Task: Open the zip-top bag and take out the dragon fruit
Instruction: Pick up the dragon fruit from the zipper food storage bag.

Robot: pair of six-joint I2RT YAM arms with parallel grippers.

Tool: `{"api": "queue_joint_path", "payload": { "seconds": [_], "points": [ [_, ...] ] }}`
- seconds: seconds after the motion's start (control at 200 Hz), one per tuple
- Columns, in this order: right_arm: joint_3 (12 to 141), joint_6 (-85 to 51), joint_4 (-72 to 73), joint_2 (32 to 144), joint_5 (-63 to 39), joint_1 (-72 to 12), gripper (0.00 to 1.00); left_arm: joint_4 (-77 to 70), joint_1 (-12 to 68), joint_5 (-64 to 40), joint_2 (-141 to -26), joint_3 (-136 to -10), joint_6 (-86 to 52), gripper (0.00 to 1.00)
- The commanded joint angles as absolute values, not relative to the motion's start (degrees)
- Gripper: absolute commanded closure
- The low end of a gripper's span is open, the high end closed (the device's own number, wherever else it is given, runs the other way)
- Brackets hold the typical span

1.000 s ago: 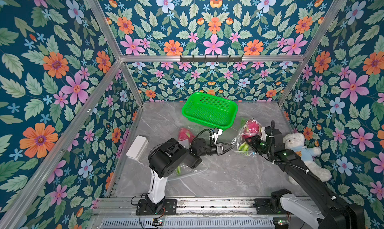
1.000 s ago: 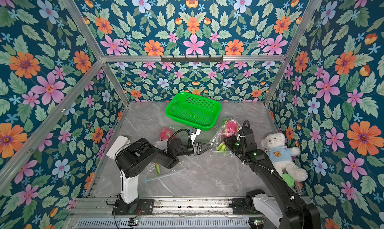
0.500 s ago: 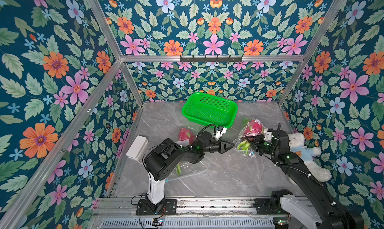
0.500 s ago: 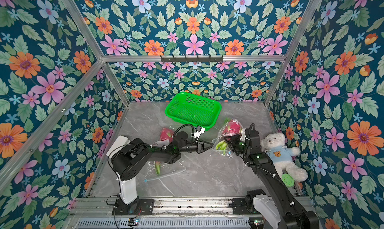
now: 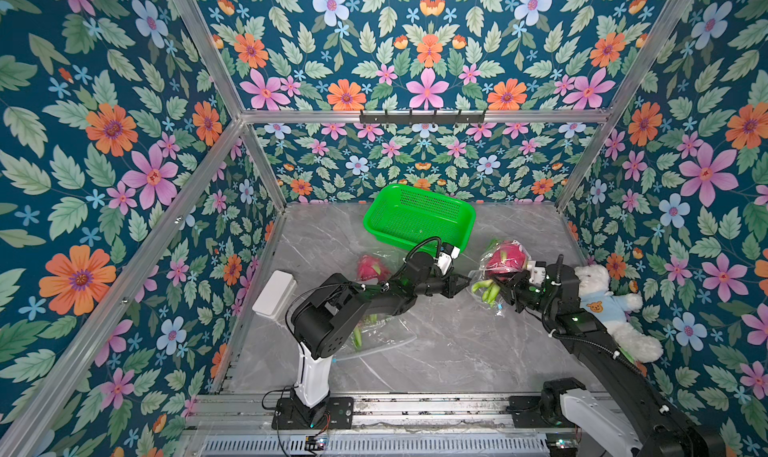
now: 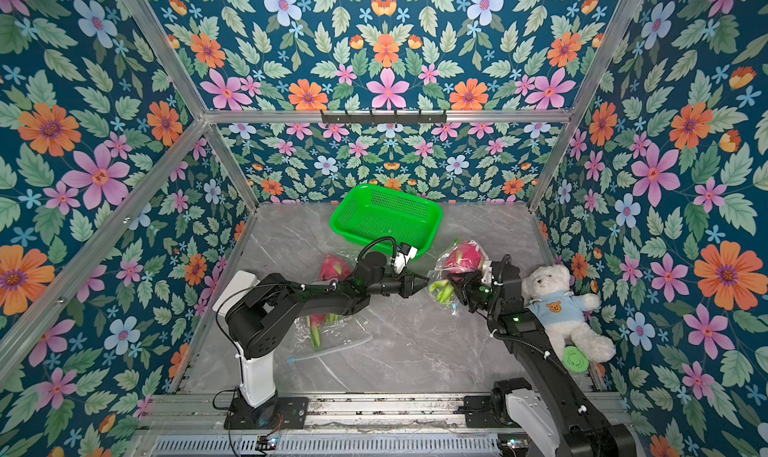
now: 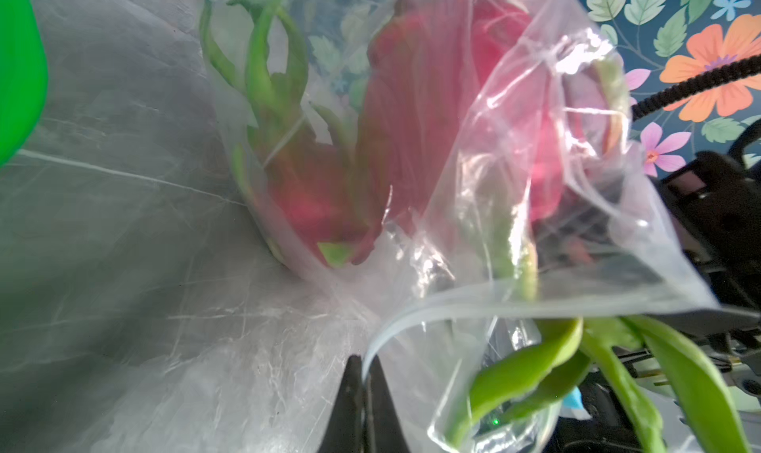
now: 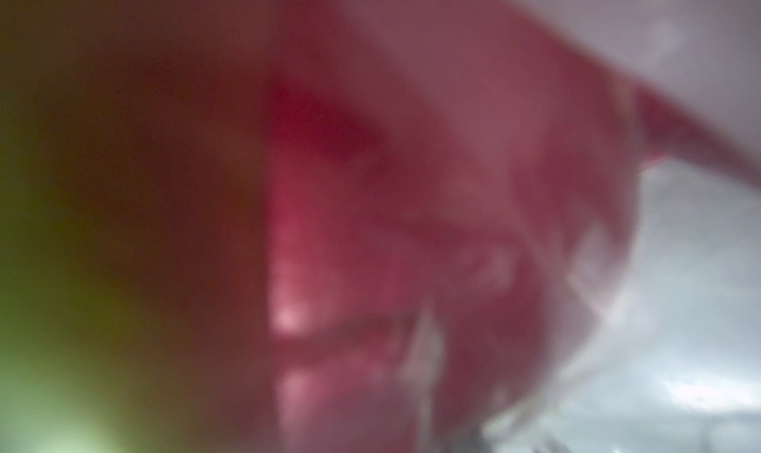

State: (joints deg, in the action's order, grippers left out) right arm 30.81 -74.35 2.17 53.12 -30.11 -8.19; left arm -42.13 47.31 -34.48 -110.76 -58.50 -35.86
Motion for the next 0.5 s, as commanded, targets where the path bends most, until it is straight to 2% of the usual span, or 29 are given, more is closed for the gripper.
{"api": "queue_joint_path", "payload": {
  "seconds": [0.0,0.17,0.285,0.495],
  "points": [
    [31.39,-78.91,10.8,54.43,-32.28,-8.33,0.94,-40.78,47.64,-32.87,-110.87,-59.28,-33.84,1.0],
    [33.55,-78.93,5.18,52.43,-36.26,-8.29,0.95,-38.29,47.65,-28.86,-111.6,-61.55,-30.55,1.0],
    [34.42,-76.93,-1.98,47.83,-34.14,-7.87,0.94,-35.16,47.68,-27.48,-112.9,-64.57,-27.74,1.0],
    [34.08,-79.1,1.45,48.34,-35.27,-7.57,0.95,-35.16,47.64,-28.87,-113.92,-65.94,-28.36,1.0]
  ]
}}
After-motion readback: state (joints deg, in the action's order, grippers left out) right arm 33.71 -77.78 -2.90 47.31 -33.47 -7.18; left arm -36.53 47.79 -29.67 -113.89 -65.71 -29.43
